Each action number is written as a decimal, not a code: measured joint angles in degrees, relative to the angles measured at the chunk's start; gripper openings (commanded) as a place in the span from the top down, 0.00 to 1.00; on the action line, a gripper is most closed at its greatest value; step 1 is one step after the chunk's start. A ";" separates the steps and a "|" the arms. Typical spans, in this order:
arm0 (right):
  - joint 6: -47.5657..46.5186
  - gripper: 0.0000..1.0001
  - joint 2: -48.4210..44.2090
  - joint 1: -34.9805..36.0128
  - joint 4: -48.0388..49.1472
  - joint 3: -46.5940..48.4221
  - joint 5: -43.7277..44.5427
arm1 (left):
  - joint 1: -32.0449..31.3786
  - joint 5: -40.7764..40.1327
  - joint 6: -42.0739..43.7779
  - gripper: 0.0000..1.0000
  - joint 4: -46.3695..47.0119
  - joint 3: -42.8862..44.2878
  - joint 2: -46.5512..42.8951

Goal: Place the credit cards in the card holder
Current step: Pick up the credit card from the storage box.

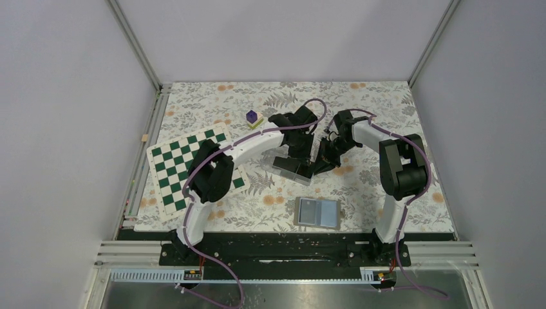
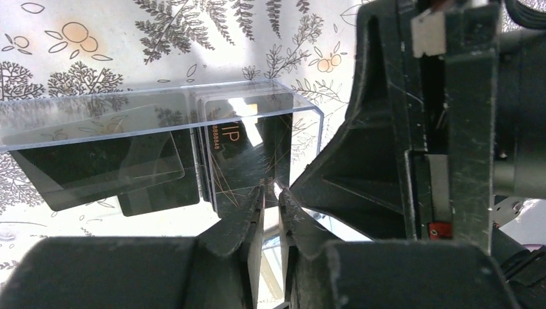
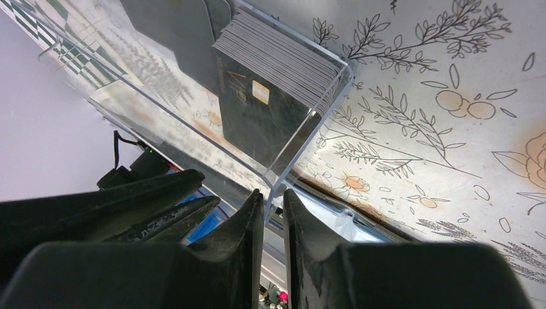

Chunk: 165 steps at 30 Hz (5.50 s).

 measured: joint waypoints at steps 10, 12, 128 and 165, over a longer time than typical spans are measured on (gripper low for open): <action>0.00 0.78 0.00 0.00 0.00 0.00 -0.02 | 1.27 -2.89 1.05 0.81 -3.28 0.35 1.86; 0.00 0.78 0.00 0.00 0.00 0.00 -0.04 | 1.29 -2.93 1.27 0.81 -3.72 0.48 3.54; 18.51 0.59 -31.67 -0.63 23.74 -19.80 -30.36 | 10.67 33.38 -72.43 1.00 104.76 -69.55 -31.26; 23.58 1.00 -36.76 0.35 34.38 -32.44 -21.94 | 10.12 27.69 -39.15 0.57 52.28 -62.64 -47.06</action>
